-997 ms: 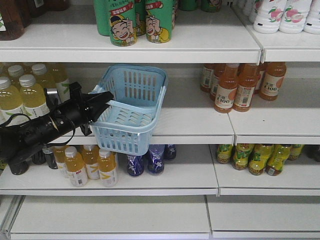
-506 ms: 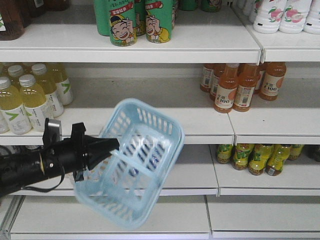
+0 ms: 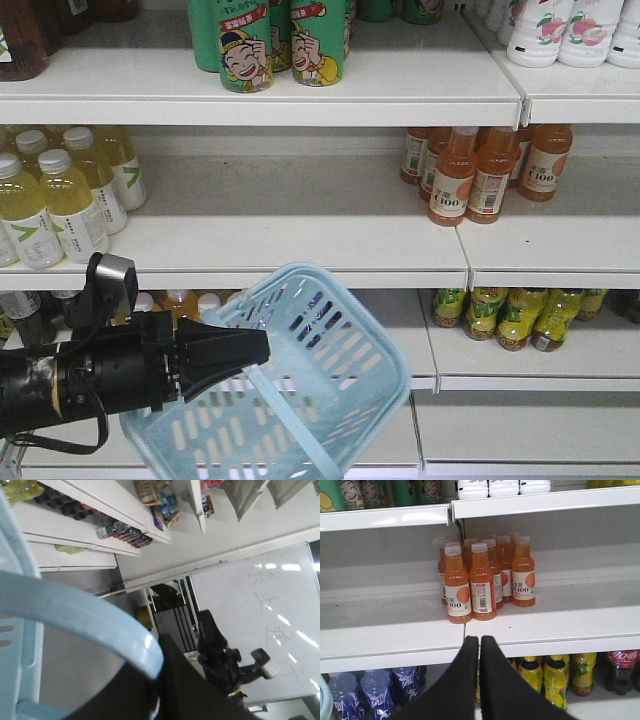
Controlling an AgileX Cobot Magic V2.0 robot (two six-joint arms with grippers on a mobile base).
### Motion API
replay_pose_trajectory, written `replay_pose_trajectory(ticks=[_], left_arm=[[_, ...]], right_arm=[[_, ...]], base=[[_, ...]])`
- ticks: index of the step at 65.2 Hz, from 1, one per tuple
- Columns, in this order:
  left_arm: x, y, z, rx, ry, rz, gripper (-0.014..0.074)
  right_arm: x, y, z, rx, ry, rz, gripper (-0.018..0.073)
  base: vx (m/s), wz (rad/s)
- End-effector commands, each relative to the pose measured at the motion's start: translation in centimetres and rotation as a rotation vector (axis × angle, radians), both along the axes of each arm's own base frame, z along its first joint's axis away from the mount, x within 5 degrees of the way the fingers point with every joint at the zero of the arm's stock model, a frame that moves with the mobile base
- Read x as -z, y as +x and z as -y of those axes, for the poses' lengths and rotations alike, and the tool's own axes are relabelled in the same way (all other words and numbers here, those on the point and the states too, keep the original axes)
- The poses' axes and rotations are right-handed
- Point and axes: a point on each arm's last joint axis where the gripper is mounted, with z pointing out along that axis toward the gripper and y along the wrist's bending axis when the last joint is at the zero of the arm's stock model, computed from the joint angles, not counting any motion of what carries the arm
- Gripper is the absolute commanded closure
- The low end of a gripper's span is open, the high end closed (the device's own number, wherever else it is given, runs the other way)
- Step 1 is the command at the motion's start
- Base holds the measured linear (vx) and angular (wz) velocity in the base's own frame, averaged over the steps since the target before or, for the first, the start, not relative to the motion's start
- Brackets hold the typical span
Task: Place coke in basket with both arms
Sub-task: 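Lift the basket off the shelf with the left gripper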
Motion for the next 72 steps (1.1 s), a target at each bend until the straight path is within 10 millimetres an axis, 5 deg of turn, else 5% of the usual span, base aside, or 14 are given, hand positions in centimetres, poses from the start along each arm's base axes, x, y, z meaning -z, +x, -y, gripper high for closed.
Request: replay_pose_trajectory(ticks=[1,42,72], left_arm=[[-4.1,-2.1,1.1,0.15,-0.264,0.107,0.0604],[-5.4,-4.8,4.2,0.292,-0.334,0.072,0.0604],[-12.9,-3.2,6.6,0.415,-0.397,0.353,0.0604]], right_arm=[[-0.4,-0.1,-0.1,-0.012,-0.022,0.076,0.0564],[-0.4,-0.1,-0.1,-0.012,-0.022,0.076,0.0564],[-0.4,-0.1,-0.1,-0.012,-0.022,0.076,0.0564]], base=[[0.0,0.0],[0.0,0.0],[0.0,0.0]])
